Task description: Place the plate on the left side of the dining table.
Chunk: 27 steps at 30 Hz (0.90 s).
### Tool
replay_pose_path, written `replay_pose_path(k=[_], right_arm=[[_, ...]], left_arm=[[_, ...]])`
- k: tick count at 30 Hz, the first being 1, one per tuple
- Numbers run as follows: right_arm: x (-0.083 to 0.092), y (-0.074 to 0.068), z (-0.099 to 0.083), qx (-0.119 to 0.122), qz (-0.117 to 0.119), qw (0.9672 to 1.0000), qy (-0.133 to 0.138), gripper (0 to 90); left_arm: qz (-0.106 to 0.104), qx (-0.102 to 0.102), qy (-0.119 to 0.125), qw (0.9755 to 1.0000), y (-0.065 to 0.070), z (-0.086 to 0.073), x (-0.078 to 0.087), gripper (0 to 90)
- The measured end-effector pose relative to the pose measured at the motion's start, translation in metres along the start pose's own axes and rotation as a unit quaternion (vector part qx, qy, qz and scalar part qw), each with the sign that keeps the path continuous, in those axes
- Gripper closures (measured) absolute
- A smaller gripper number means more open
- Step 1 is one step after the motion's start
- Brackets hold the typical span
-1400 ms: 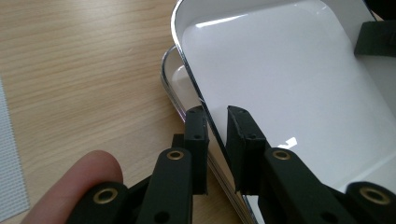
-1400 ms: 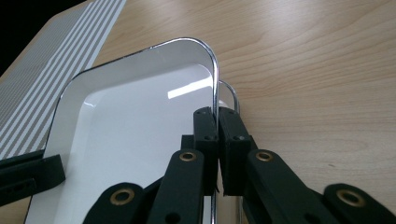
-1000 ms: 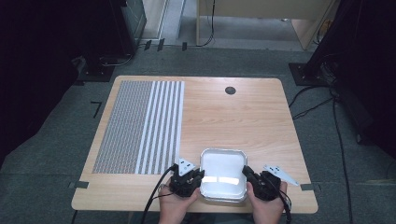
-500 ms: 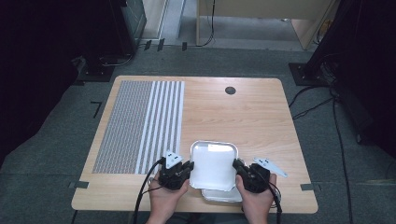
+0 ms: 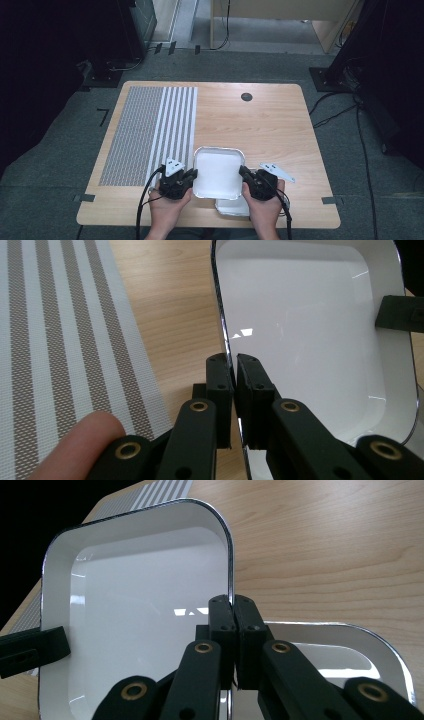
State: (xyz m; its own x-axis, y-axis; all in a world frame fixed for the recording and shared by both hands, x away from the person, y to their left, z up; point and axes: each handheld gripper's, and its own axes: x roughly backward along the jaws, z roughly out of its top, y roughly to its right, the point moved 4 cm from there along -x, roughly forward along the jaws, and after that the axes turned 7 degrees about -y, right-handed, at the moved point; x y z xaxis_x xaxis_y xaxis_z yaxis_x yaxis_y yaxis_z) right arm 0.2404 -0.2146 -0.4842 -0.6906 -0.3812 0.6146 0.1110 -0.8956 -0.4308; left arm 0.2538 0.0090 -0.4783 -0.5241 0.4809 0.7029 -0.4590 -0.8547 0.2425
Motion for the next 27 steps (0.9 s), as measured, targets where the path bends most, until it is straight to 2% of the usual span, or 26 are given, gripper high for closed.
replay_pose_path(k=[27], right_arm=[[-0.028, -0.046, 0.011, 0.015, 0.019, 0.9997, -0.006, 89.7]], left_arm=[[0.029, 0.015, 0.014, 0.9994, -0.044, 0.007, 0.024, 87.1]])
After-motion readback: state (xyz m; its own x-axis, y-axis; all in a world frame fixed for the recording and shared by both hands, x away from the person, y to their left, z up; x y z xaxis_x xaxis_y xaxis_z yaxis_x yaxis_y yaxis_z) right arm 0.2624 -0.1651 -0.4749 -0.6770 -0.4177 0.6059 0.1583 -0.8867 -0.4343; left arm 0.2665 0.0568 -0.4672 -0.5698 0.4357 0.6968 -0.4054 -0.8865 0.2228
